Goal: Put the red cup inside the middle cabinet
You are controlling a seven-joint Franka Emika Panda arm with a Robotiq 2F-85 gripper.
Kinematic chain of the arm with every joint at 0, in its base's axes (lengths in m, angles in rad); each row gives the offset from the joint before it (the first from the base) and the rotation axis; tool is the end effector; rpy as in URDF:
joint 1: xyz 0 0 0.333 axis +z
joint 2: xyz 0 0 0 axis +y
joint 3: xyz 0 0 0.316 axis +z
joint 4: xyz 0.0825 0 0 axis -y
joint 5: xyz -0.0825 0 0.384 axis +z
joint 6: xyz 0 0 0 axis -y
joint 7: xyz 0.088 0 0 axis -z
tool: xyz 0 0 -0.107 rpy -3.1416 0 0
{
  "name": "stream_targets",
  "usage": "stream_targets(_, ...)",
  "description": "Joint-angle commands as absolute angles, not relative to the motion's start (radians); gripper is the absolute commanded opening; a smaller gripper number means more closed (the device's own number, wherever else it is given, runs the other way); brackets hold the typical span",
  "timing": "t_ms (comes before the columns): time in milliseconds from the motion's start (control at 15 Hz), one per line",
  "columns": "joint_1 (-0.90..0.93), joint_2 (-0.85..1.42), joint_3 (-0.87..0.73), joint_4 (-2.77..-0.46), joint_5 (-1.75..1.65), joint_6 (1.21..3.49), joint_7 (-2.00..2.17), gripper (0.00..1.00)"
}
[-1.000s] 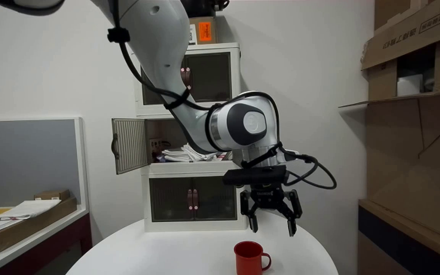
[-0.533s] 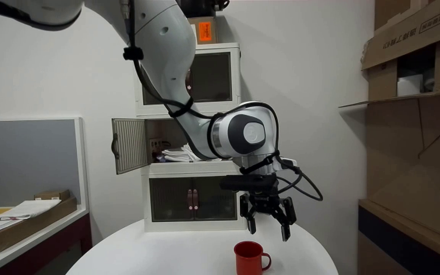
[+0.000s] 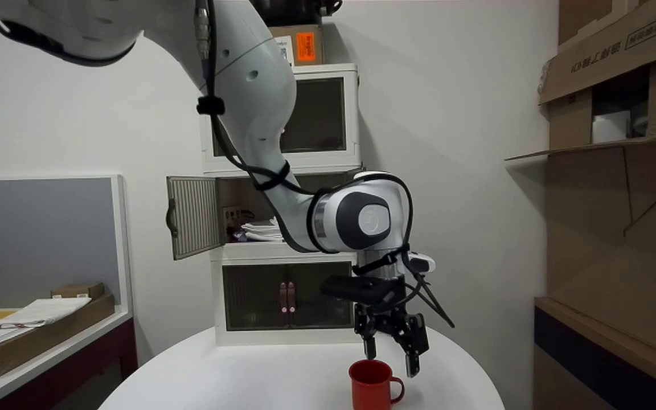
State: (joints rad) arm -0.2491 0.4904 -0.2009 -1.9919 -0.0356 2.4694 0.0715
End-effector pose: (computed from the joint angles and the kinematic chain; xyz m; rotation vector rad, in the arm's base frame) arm 0.5505 -0.2623 0.2174 2.9445 -0.7060 -0.0398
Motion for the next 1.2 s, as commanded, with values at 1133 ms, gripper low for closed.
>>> stream_targets(1133, -0.214, 0.725, -0.187, -1.834, 0.064, 2.555, 0.203, 1.00)
